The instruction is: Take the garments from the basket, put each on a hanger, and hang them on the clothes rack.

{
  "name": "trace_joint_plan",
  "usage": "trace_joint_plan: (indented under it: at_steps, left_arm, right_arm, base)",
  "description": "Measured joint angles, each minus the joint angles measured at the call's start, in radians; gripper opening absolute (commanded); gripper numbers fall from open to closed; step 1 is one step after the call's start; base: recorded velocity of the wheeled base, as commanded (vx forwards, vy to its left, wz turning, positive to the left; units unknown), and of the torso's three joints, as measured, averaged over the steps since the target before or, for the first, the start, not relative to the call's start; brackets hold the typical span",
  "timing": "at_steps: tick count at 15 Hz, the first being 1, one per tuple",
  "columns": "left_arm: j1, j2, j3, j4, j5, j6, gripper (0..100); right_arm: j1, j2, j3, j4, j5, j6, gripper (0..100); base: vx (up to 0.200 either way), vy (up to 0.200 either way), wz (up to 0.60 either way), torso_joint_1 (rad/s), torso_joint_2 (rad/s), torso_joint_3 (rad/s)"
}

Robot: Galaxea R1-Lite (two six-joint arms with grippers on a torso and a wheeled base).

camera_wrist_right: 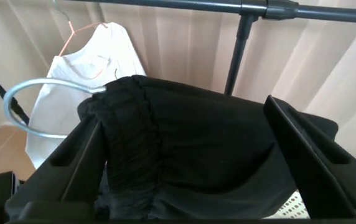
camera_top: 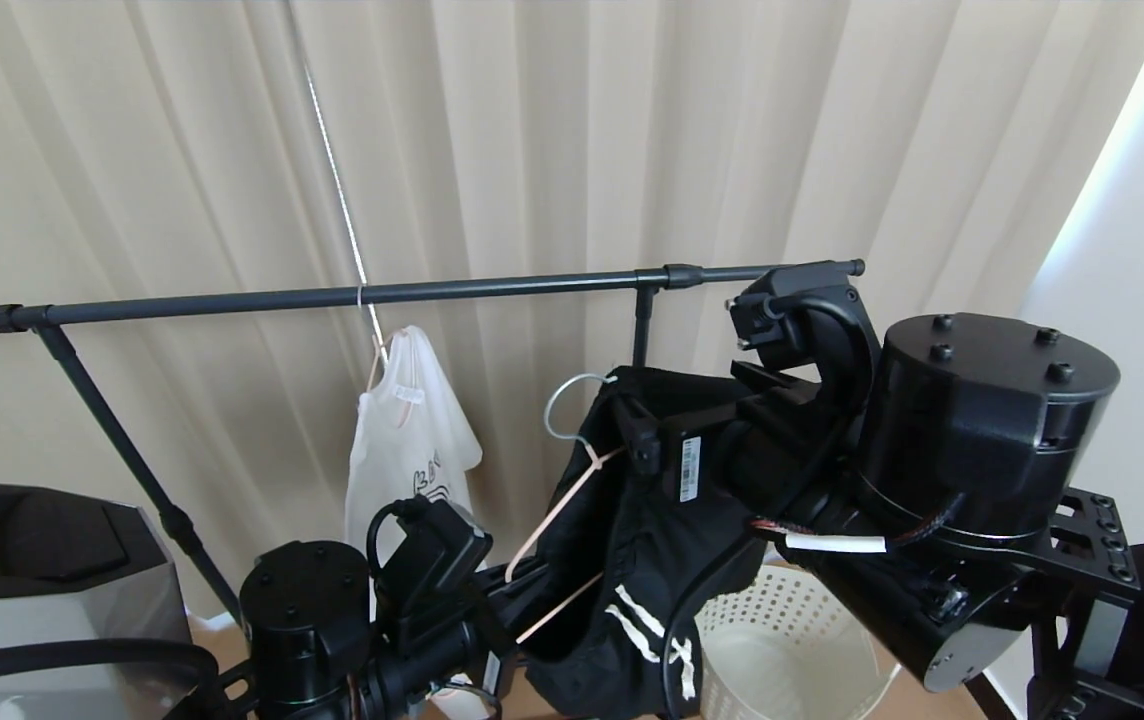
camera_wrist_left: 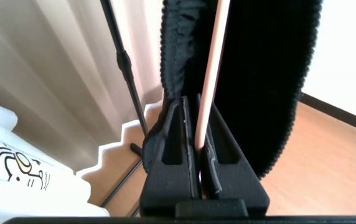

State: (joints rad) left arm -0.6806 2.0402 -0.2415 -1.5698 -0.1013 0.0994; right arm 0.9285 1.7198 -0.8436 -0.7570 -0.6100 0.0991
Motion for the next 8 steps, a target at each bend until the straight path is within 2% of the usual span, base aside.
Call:
trace_joint_plan:
  at_steps: [8]
  left_arm:
    - [-0.005,-0.013,-0.002,0.001,0.000,-0.003,0]
  right_arm:
    - [-0.022,0.033,-0.006,-0.001,0.000,0.004,100]
  base:
    - [0.000,0.000,0.00,0.000,0.00,0.000]
